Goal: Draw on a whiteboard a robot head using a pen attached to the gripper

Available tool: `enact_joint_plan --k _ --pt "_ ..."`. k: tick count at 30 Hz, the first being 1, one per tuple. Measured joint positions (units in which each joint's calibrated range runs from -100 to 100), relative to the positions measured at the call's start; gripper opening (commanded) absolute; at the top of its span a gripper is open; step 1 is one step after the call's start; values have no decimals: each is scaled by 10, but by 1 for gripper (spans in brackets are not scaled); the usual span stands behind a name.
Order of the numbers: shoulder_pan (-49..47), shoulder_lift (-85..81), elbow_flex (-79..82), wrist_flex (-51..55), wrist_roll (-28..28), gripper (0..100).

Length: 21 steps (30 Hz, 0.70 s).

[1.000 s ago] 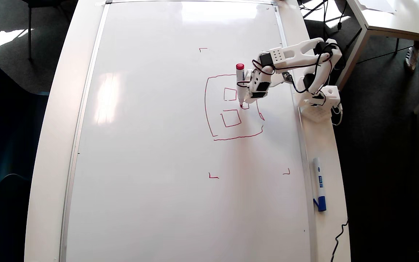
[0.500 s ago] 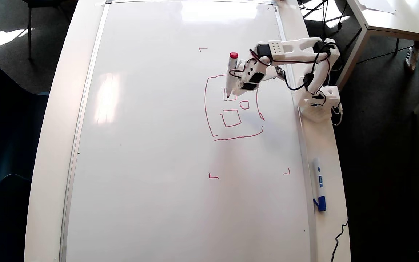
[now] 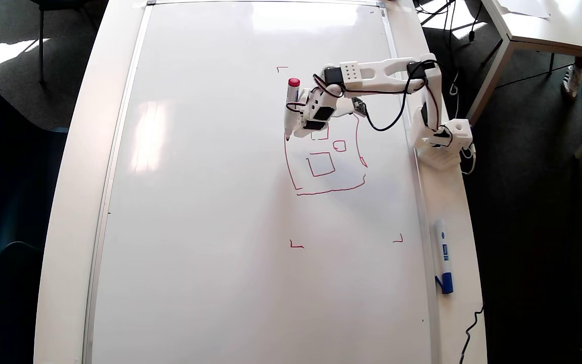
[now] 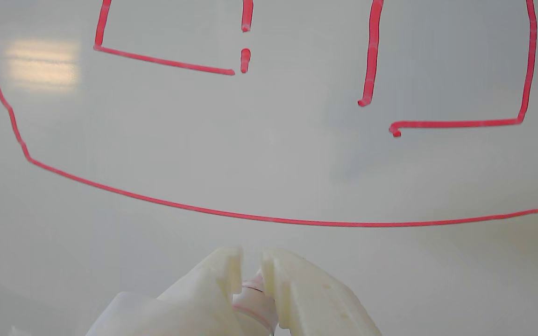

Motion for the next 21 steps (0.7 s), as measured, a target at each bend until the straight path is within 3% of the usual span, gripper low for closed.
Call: enact_joint_plan --k 21 --pt "-20 39 -20 0 -4 1"
